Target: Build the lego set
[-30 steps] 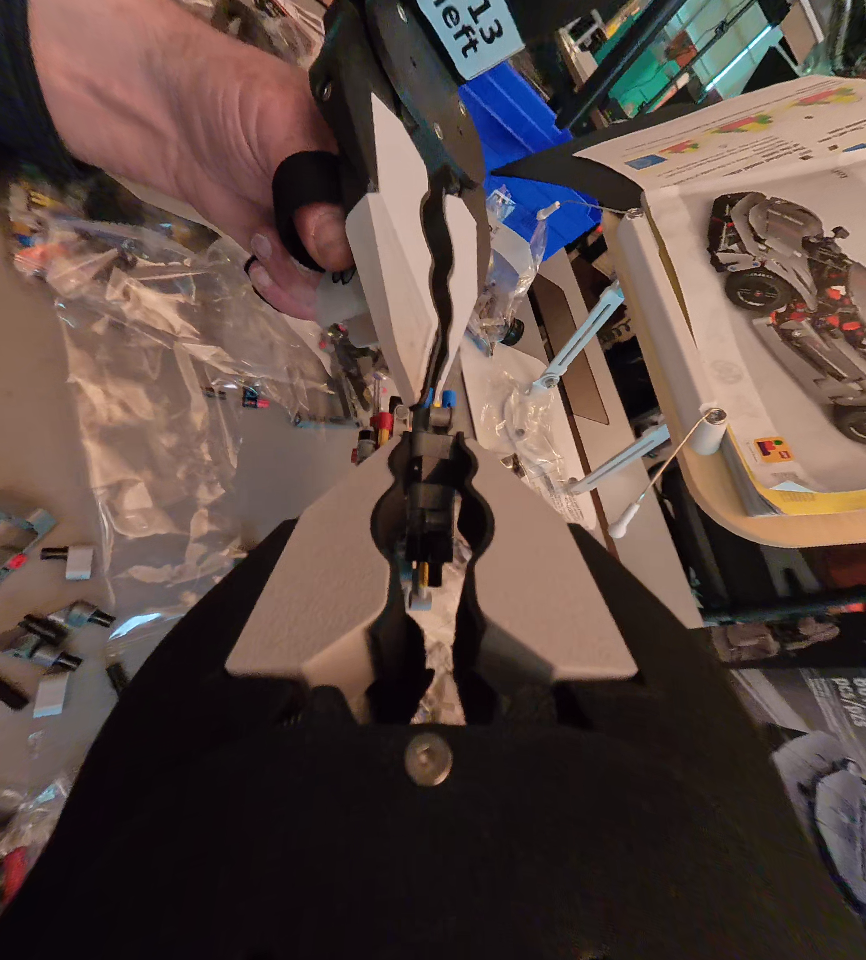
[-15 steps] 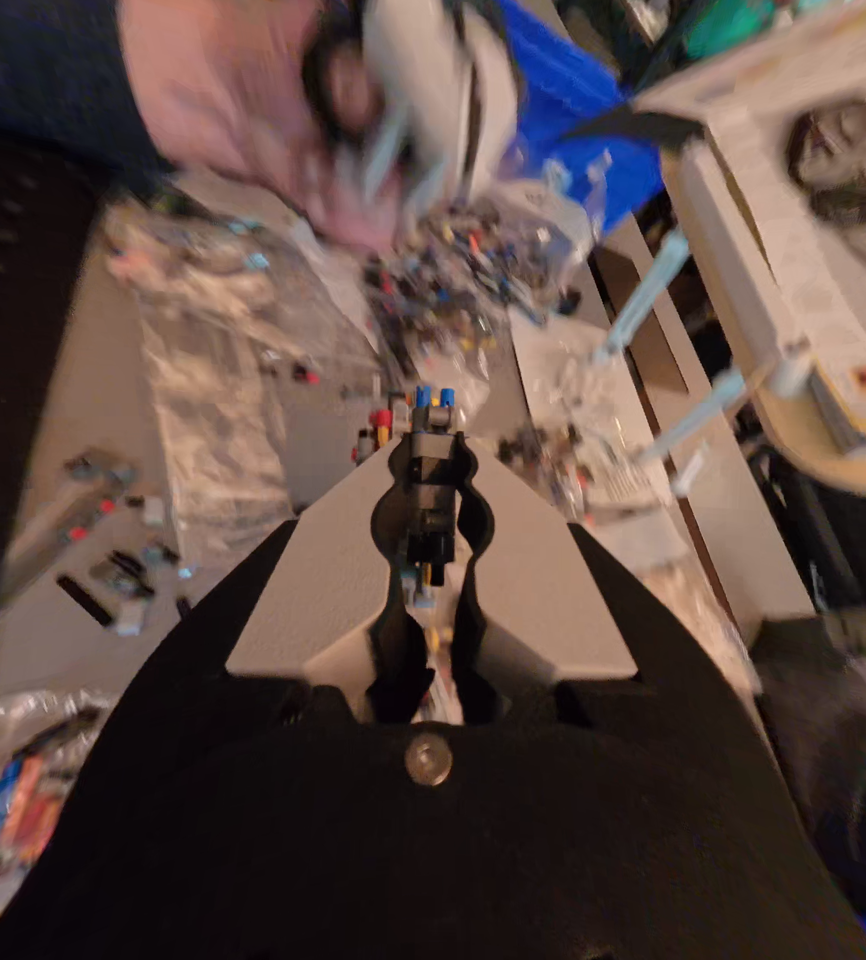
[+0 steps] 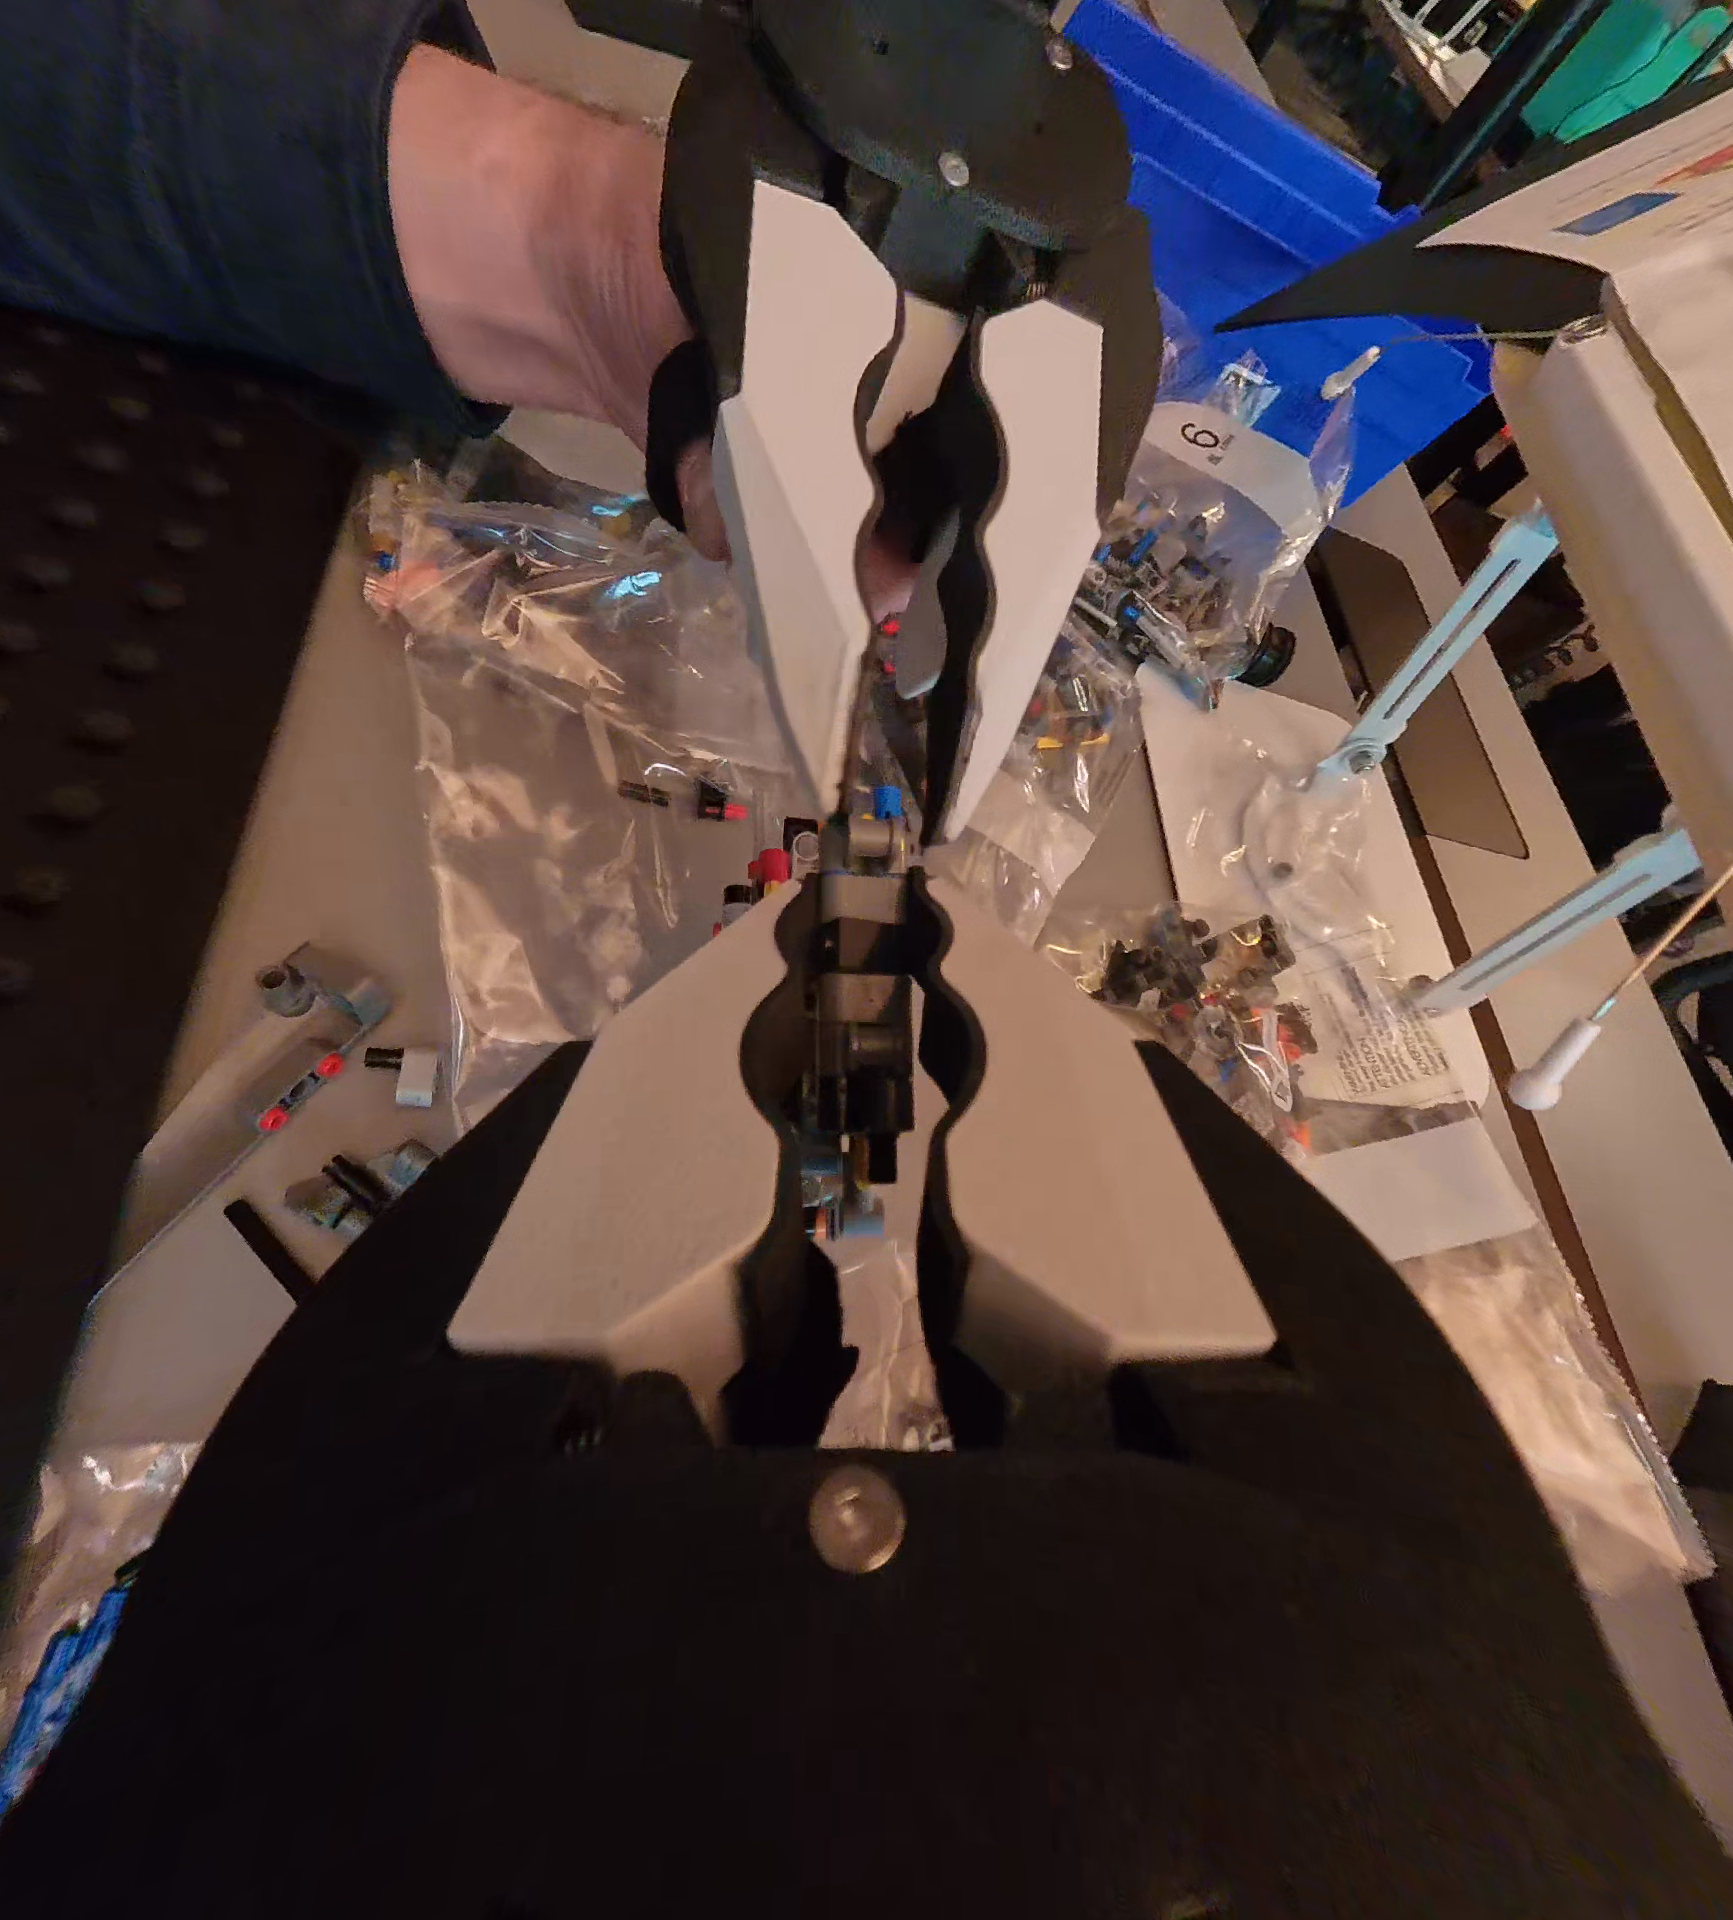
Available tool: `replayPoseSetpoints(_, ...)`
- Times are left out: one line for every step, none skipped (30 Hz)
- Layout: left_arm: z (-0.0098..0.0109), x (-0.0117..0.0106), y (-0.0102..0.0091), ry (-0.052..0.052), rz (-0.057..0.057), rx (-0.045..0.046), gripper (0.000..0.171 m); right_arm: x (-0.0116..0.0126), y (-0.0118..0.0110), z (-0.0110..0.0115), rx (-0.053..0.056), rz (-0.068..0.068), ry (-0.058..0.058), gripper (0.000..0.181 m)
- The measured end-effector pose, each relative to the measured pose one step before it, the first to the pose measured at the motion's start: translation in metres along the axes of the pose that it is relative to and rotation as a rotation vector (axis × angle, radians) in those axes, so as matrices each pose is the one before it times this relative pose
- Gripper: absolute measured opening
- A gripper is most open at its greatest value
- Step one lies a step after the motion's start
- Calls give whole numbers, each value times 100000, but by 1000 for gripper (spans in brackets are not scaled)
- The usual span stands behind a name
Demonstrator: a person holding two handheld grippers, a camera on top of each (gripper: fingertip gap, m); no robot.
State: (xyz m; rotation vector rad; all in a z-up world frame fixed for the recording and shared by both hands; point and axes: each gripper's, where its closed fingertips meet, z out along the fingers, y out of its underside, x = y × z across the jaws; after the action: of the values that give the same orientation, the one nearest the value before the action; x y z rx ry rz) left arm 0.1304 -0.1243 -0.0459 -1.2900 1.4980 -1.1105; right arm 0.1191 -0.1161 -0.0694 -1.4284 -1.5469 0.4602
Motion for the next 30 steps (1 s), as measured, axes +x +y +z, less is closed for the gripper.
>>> replayPoseSetpoints(95, 51, 182, 292, 100, -1025, 19, -31, 142, 125, -506, 717, -500, 13)
replayPoseSetpoints(145, -44, 331, -774, 976, -2203, 22, -17, 29, 110, 205, 985, -453, 13)
replayPoseSetpoints(190, -40, 348, -1208, 1493, -2233, 21, -85, 76, 138, -272, 1185, -964, 12)
replayPoseSetpoints(63, 1, 179, -555, 1201, -1100, 16, -15, 223, 143, -809, 1336, -631, 13)
replayPoseSetpoints(17, -37, 169, 177, -689, -860, 16, 52, 58, 48, 178, 1173, -207, 13)
replayPoseSetpoints(-70, -156, -25, -36, -1532, 610, 15, 149, 29, 1, 33, 1006, 544, 13)
replayPoseSetpoints(-31, -179, 18, -161, -1496, 365, 15, 34, 89, 32, -211, 1156, -357, 15)
replayPoseSetpoints(38, 11, 118, 732, -900, -53, 15, -108, 75, 14, -83, 1143, -1206, 15)
replayPoseSetpoints(-30, -22, 0, 378, -654, 487, 15, -37, 0, -67, 69, 464, -324, 17)
replayPoseSetpoints(-103, -133, 35, -431, -697, -65, 15, 252, 101, -167, -439, 624, 1277, 24)
replayPoseSetpoints(-196, -168, 61, -571, -395, -223, 15, 226, 108, -341, 186, 2036, 112, 26)
replayPoseSetpoints(-207, -129, 70, -329, -171, -178, 15, 360, -32, -415, 1303, 2876, 541, 28)
replayPoseSetpoints(-85, -63, 36, -52, -368, 130, 15, 141, -164, -298, 1735, 1790, -482, 30)
replayPoseSetpoints(66, 47, -28, 558, -432, 425, 15, 59, -171, -65, 1266, 560, -6, 28)
replayPoseSetpoints(175, 152, -60, 793, -12, 471, 14, -154, 103, 193, -841, -573, -626, 25)
replayPoseSetpoints(154, 75, -55, 5, 485, 214, 14, -228, 276, 328, -2083, -1289, -614, 21)
replayPoseSetpoints(72, 4, -23, -320, 491, -17, 14, -182, 238, 315, -2082, -1123, -268, 15)
replayPoseSetpoints(13, -5, 71, -134, 210, -381, 15, -97, -4, 160, -790, -933, 94, 13)
replayPoseSetpoints(44, 13, 122, -145, 443, -733, 15, -2, -21, 55, -578, -631, 305, 13)
replayPoseSetpoints(134, 4, 91, -614, 943, -762, 17, 16, -22, 31, -77, 347, -42, 13)
replayPoseSetpoints(142, -52, 22, -929, 716, -295, 17, -22, 0, 5, -145, -230, -35, 13)
replayPoseSetpoints(125, 57, 35, 278, 27, -397, 16, -15, 0, 25, -361, -1638, 790, 13)
replayPoseSetpoints(122, 43, 89, -35, 31, -696, 16, -28, -26, 49, -457, -722, 434, 13)
replayPoseSetpoints(-25, -11, 5, -710, 1532, -453, 15, -35, 6, 5, -330, -74, -113, 12)
replayPoseSetpoints(-23, 74, 42, -235, 1315, -991, 15, -59, -3, 6, -214, -558, -81, 13)
replayPoseSetpoints(-49, 55, -6, -100, 981, -751, 15, -54, -53, -9, -88, -905, 219, 13)
replayPoseSetpoints(-100, 79, -106, -61, 1432, 233, 15, -85, -125, -52, 665, -329, -351, 13)
replayPoseSetpoints(-103, 97, -80, 408, 783, 464, 15, -80, -170, -68, 1179, 42, -734, 13)
replayPoseSetpoints(-78, 63, -113, 407, -240, 500, 15, -42, -71, -62, 719, 227, -318, 13)
replayPoseSetpoints(-43, 31, -106, -112, 485, 504, 15, -31, -94, -98, 785, -26, -89, 13)
